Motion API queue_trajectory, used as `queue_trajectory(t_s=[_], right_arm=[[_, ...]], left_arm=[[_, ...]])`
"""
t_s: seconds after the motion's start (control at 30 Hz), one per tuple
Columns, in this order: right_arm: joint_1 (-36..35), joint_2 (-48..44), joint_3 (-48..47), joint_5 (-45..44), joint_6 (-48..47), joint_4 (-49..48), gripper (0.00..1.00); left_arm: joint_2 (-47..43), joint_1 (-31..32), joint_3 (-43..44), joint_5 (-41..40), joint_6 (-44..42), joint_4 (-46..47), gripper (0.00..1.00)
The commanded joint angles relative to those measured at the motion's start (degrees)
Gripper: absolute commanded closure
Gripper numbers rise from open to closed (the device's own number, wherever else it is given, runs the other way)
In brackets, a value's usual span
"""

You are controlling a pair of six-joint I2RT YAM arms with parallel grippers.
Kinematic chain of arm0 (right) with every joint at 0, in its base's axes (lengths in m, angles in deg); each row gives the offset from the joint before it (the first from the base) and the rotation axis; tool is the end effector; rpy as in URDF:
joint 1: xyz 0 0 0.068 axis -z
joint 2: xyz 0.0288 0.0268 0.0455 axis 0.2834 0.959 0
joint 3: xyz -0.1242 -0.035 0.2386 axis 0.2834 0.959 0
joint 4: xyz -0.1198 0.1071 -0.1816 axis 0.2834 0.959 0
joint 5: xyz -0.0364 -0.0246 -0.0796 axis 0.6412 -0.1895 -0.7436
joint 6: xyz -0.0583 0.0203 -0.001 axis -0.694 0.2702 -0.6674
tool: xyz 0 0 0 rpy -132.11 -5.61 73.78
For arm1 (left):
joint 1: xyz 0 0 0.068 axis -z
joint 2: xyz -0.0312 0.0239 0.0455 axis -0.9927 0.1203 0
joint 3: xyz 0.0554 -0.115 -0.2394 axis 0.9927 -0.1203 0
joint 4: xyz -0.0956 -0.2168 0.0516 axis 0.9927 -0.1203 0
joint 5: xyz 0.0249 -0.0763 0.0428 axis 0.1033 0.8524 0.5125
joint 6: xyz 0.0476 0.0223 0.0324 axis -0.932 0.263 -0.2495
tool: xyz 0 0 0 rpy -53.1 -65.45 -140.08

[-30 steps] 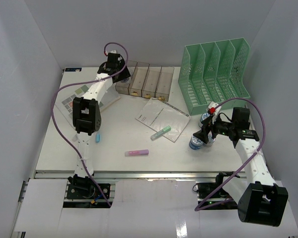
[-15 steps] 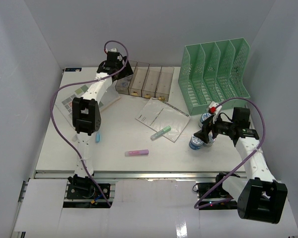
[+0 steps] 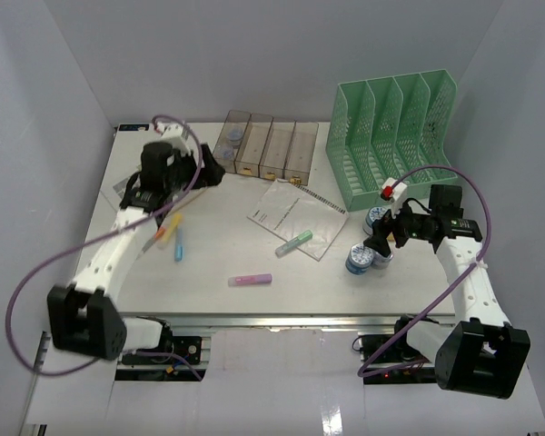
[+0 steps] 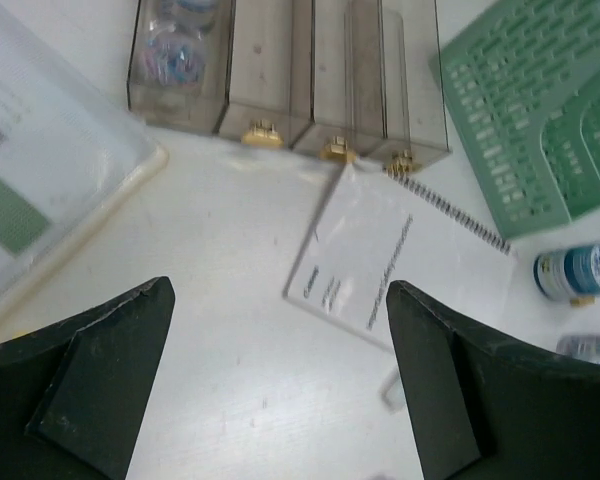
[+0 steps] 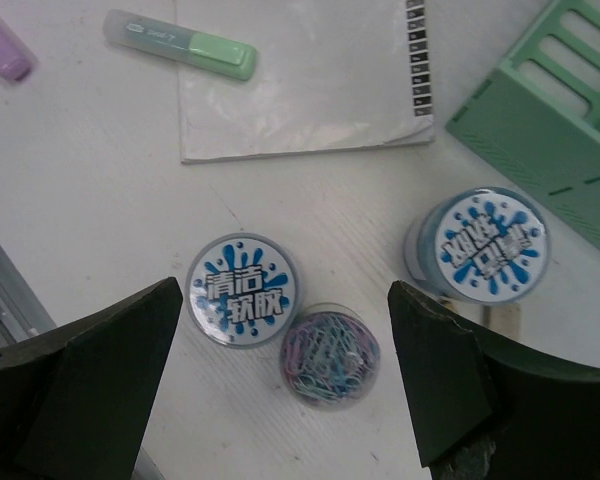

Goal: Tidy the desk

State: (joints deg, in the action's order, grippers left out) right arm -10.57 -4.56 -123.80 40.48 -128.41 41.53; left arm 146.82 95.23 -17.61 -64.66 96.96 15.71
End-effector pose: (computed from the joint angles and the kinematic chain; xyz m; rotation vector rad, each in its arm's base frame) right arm 0.1944 0.0125 0.2577 -0.9859 1.9749 0.4889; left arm 0.3088 -0.0735 0.3277 -0.0294 2.0870 -0.4840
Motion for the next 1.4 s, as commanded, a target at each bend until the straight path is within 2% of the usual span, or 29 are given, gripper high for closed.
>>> queue_trajectory(t_s=[0.0, 0.03, 0.1, 0.3, 0.43, 0.63, 0.73, 0.87, 1.03, 1.37], right_arm=[[-0.1, 1.2, -6.6, -9.2, -4.0, 8.3, 0.10], [0.0, 1.8, -7.1, -10.8, -5.1, 9.3, 0.10], [0.2, 2.3, -7.9, -12.4, -8.9, 12.1, 0.10], [1.9, 2.6, -7.6, -12.9, -22.0, 17.7, 0.06], [3.7, 4.3, -5.6, -12.8, -30.2, 18.3, 0.00], [5.6, 8.3, -4.9, -11.4, -40.8, 19.3, 0.00], [5.6, 11.2, -4.7, -10.7, -43.7, 18.8, 0.00], [5.6, 15.0, -5.4, -8.8, -44.1, 16.3, 0.10], [5.7, 19.3, -6.0, -8.7, -42.3, 12.3, 0.10], [4.1, 22.2, -4.6, -6.7, -46.5, 13.5, 0.09]], left_arm=[[-15.5, -0.8, -19.0, 5.8, -2.8, 3.2, 0.02], [-21.4, -0.9, -22.9, 6.6, -3.0, 3.8, 0.02], [-25.3, -1.0, -28.0, 7.6, -3.6, 4.3, 0.02], [-35.0, -1.0, -34.1, 7.5, -5.4, 4.0, 0.02], [-35.7, -1.0, -33.9, 5.3, -6.3, 4.5, 0.02], [-36.1, -1.0, -33.5, 2.9, -6.2, 3.4, 0.02], [-36.7, -1.0, -33.5, 1.8, -6.3, 3.4, 0.02], [-36.7, -1.0, -33.6, 1.5, -6.3, 3.3, 0.02], [-36.7, -1.0, -33.5, 1.4, -6.4, 3.2, 0.02], [-36.8, -1.0, -33.5, 1.3, -6.4, 3.2, 0.02]])
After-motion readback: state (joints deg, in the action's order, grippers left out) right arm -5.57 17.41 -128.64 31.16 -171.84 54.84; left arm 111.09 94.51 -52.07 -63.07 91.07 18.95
